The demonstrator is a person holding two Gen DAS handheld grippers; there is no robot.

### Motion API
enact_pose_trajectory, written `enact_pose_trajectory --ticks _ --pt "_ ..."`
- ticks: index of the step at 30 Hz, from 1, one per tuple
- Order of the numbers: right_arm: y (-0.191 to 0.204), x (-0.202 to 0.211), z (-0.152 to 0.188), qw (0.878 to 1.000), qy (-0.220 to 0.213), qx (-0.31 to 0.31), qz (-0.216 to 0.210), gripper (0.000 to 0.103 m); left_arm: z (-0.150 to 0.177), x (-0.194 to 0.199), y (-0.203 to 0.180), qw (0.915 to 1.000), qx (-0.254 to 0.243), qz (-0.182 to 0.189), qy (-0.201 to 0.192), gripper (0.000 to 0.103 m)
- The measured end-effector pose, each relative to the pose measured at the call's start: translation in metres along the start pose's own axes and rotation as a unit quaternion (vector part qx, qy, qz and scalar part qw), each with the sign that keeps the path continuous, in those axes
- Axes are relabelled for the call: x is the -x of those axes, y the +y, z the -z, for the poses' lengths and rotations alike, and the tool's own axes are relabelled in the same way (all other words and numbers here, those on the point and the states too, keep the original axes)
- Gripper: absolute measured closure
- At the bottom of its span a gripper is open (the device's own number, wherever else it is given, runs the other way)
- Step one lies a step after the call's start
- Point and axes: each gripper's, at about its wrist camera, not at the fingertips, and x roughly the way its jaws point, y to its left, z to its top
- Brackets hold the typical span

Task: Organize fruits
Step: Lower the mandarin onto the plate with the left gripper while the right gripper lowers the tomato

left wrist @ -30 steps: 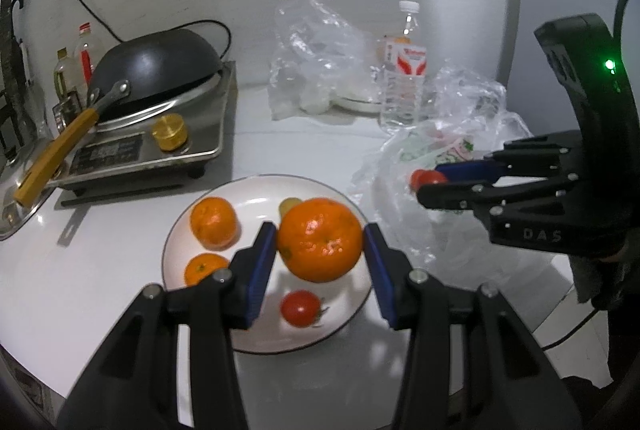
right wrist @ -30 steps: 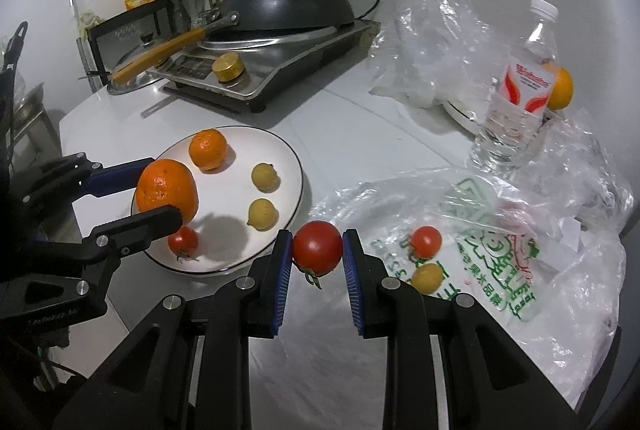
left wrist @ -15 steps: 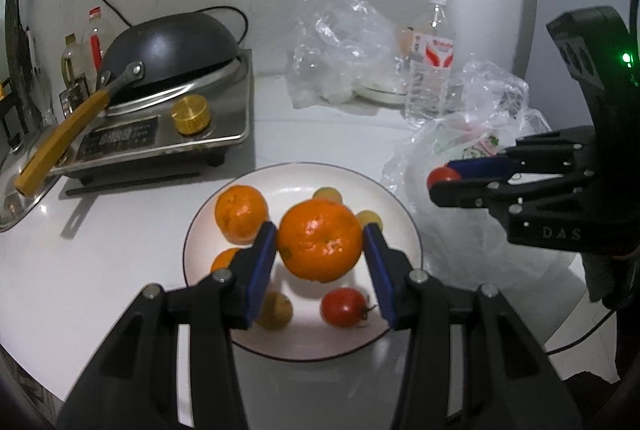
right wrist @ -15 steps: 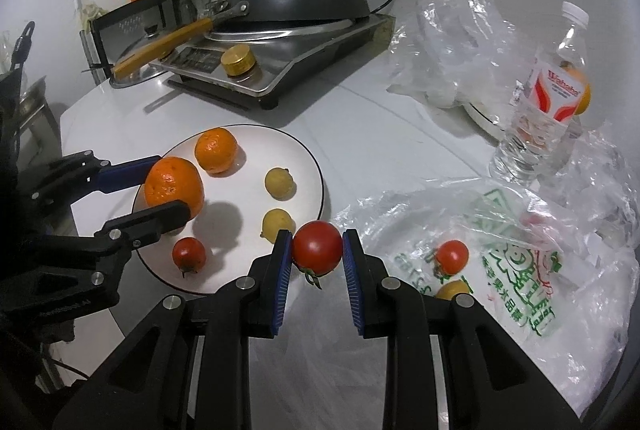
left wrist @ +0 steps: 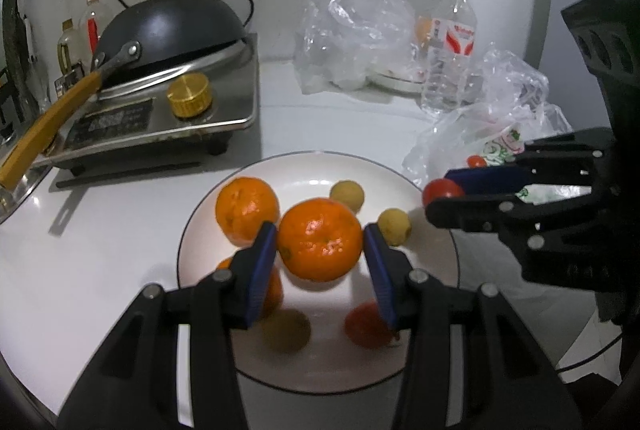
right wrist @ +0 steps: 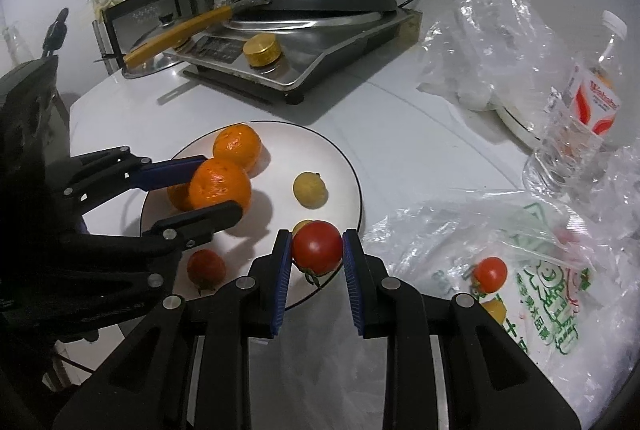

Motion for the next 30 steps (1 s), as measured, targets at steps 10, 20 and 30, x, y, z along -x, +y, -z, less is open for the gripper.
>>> enact_pose_trajectory --ticks 10,20,30 --pt "0.003 -0.007 -0.001 1.0 -0.002 0.003 -0.013 0.076 -0.003 -0.012 0.002 0.9998 0.008 0.007 0.017 0.057" --pt "0.003 -0.008 0.001 1.0 0.0 0.001 -0.015 0.076 -0.006 -0.009 0.002 0.9998 0.013 0.006 0.014 0.056" --pt "0.015 -0.008 0.003 1.0 0.004 0.012 -0.018 0.076 -0.003 0.01 0.008 0.9997 0.022 0.006 -0.004 0.056"
